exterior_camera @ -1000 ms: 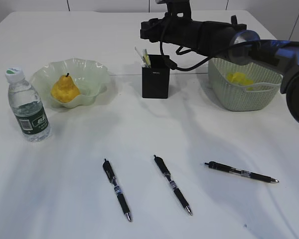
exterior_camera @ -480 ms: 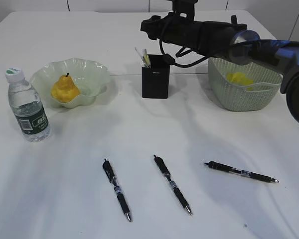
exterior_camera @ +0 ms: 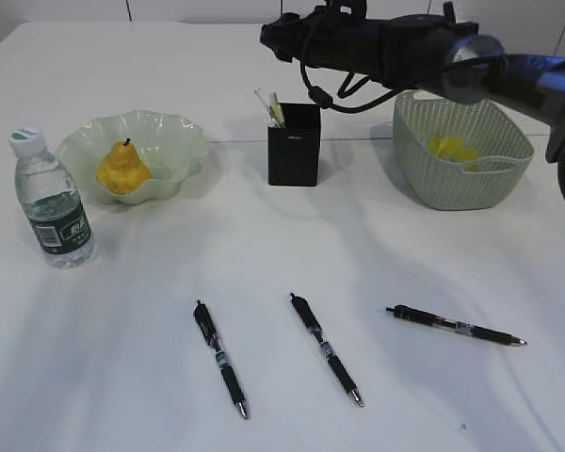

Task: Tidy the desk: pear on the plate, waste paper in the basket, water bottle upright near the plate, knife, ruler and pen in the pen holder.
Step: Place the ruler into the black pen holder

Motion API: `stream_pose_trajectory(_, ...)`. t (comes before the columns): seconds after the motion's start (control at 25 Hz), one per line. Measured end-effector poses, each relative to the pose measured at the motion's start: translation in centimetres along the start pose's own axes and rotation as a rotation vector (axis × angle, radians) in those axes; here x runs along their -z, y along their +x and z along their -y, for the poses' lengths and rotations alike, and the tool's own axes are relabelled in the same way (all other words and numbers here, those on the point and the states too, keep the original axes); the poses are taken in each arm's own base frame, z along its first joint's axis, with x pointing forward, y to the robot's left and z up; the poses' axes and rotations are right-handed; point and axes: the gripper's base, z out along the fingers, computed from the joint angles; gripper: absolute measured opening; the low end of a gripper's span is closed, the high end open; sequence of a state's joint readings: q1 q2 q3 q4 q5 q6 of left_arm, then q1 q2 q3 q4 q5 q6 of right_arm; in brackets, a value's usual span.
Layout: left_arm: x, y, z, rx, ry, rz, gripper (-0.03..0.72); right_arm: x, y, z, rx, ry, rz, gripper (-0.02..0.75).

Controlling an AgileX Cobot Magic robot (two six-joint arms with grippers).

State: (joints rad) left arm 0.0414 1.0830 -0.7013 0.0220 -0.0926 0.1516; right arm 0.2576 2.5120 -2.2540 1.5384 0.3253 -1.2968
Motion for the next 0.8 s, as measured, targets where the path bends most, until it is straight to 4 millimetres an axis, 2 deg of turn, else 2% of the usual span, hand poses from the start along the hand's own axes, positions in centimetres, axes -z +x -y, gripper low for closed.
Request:
stream_pose_trajectory(0.08, 0.0, 0.0, 0.0, 0.000, 0.000, 0.000, 0.341, 0.4, -0.5, -0.3, 0.020, -0.004, -0.017, 0.339)
stream_pose_trajectory(0.28, 0.0, 0.0, 0.0, 0.000, 0.000, 0.001, 0.341, 1.0, -0.4, -0.7, 0.042, -0.014, -0.074, 0.339)
stream_pose_trajectory(0.44, 0.0, 0.0, 0.0, 0.000, 0.000, 0.001, 0.341, 1.5, 0.4, -0.5, 0.054, -0.022, -0.136, 0.339)
stream_pose_trajectory(0.8, 0.0, 0.0, 0.0, 0.000, 0.000, 0.002, 0.341, 3.7, -0.2, 0.0, 0.105, -0.011, -0.309, 0.339)
